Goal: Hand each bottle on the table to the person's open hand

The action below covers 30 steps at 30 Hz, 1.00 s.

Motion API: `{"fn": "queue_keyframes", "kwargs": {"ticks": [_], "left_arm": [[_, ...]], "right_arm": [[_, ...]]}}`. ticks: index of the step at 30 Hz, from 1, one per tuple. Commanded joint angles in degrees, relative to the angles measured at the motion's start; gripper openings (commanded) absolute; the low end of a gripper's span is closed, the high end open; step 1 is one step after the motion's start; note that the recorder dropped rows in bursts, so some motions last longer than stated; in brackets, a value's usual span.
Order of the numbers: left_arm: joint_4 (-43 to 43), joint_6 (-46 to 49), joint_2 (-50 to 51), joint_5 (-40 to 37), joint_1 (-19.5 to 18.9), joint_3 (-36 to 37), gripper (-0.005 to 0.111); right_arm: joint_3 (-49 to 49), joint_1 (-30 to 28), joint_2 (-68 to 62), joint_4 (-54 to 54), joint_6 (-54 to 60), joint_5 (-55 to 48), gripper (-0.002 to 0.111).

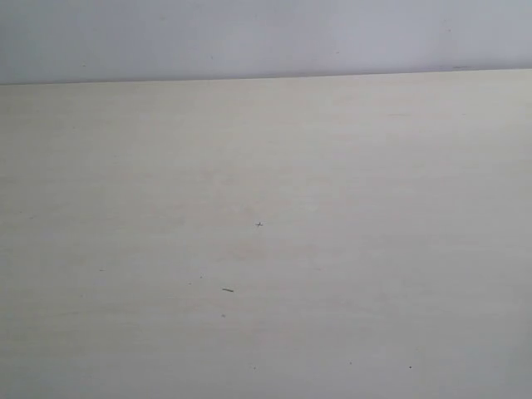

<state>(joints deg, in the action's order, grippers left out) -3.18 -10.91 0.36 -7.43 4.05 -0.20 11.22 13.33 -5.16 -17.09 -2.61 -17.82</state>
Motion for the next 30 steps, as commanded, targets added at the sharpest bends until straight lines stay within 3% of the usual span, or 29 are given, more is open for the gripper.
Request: {"fn": "queue_keyframes", "kwargs": {"ticks": [1,4,24,30], "left_arm": [[0.4,0.1,-0.4,0.0,-0.1,0.2,0.000],[0.4,0.1,-0.4,0.0,-0.1,0.2,0.000],[0.4,0.1,-0.4,0.0,-0.1,0.2,0.000],[0.4,0.1,-0.4,0.0,-0.1,0.2,0.000]], "right_arm": [[-8.7,-4.2,2.7,-2.0,-0.3,12.5,0.000],[-11.2,-5.1,3.2,-2.2,-0.1,17.4,0.000],[-11.2,-5.1,3.3,3.3,3.6,14.4,0.000],[-11.2,-5.1,3.3,14.1,-3.5,11.5,0.000]]}}
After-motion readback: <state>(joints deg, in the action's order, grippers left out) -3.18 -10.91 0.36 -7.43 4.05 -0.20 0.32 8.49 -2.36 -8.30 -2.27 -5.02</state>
